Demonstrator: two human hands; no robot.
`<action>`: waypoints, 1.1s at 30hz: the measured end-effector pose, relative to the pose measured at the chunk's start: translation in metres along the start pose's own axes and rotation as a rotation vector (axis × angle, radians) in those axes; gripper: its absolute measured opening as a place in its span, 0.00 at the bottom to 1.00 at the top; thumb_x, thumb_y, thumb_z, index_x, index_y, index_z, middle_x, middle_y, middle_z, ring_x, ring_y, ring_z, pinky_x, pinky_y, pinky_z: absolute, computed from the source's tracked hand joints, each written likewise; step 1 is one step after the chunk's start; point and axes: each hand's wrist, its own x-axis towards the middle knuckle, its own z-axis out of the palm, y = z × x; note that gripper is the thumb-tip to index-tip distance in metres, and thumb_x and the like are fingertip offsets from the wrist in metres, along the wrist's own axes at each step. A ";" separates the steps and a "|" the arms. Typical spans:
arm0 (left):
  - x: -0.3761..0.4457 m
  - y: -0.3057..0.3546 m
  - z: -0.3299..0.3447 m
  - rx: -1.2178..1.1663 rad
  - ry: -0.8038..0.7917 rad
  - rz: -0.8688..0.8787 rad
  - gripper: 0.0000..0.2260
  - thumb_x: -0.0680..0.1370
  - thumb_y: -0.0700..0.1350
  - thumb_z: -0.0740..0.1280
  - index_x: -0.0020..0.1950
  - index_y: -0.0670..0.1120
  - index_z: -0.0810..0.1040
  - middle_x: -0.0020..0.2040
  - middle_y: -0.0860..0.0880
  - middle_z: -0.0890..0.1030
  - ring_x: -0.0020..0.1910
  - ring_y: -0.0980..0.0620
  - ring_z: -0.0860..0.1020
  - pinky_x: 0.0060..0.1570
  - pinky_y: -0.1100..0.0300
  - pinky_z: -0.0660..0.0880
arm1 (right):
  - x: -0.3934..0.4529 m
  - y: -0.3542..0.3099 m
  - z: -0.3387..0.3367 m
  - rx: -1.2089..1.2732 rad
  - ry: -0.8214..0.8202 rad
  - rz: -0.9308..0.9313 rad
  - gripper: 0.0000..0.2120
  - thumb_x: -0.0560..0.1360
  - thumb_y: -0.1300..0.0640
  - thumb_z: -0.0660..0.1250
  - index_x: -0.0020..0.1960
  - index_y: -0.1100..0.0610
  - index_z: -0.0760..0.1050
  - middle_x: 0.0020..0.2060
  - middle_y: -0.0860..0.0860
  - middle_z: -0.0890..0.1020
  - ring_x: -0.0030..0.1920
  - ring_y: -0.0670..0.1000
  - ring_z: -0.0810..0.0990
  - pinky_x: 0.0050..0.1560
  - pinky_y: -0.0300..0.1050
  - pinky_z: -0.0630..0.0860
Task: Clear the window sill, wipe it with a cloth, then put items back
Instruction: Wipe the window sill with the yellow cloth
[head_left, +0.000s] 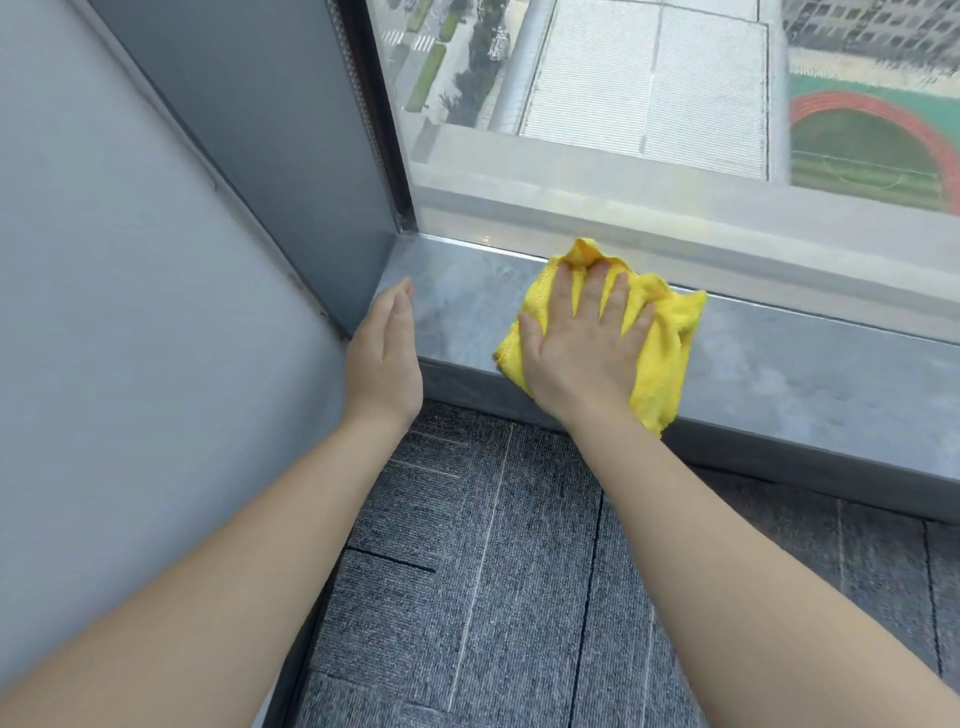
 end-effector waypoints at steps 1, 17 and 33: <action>0.000 0.001 0.000 -0.007 -0.002 -0.001 0.16 0.80 0.44 0.49 0.65 0.42 0.68 0.66 0.44 0.72 0.66 0.51 0.69 0.66 0.62 0.61 | 0.000 -0.001 0.000 -0.019 0.004 -0.085 0.29 0.79 0.43 0.45 0.76 0.52 0.43 0.77 0.55 0.45 0.76 0.58 0.41 0.72 0.62 0.38; -0.020 0.013 0.029 0.050 -0.139 0.072 0.17 0.80 0.45 0.50 0.65 0.42 0.68 0.67 0.45 0.71 0.68 0.50 0.66 0.67 0.65 0.58 | -0.058 0.106 -0.010 -0.233 -0.085 -0.375 0.36 0.66 0.40 0.27 0.74 0.43 0.41 0.76 0.45 0.45 0.77 0.51 0.43 0.69 0.50 0.32; -0.009 0.009 0.047 0.097 -0.128 0.127 0.26 0.73 0.53 0.47 0.65 0.42 0.67 0.66 0.45 0.72 0.68 0.49 0.66 0.69 0.57 0.59 | -0.012 0.075 -0.010 0.041 0.028 0.335 0.32 0.78 0.42 0.46 0.75 0.56 0.42 0.76 0.57 0.43 0.75 0.62 0.40 0.70 0.69 0.39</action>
